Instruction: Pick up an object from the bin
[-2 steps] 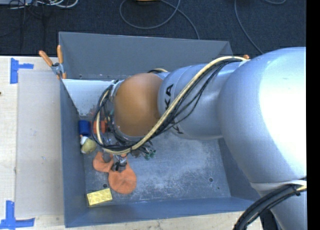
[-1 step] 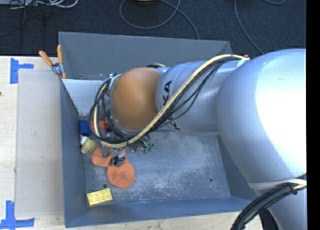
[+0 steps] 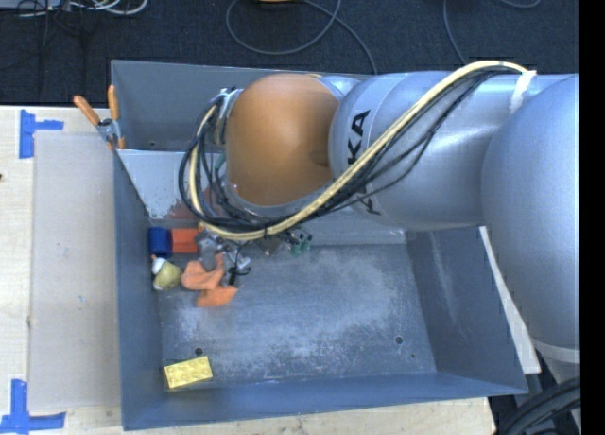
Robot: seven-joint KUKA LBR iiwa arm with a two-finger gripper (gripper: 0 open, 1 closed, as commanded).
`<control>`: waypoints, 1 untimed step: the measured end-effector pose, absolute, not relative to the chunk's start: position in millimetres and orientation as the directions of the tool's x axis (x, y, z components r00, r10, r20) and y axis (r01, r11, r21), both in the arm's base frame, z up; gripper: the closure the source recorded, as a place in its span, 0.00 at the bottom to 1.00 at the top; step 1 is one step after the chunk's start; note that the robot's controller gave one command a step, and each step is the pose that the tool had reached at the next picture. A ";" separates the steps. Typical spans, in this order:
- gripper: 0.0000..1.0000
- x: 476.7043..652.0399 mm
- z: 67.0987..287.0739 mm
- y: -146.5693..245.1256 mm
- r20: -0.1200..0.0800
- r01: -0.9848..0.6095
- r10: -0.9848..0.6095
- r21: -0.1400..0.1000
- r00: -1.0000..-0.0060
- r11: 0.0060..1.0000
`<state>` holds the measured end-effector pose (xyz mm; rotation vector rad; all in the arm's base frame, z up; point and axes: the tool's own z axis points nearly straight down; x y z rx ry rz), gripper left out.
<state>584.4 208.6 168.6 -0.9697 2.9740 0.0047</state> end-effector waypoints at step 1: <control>1.00 584.5 168.5 208.3 -0.014 -0.588 -0.588 -0.001 -0.809 0.809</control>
Offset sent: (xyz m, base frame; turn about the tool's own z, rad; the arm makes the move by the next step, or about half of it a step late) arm 0.0016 -0.0071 0.1181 0.0011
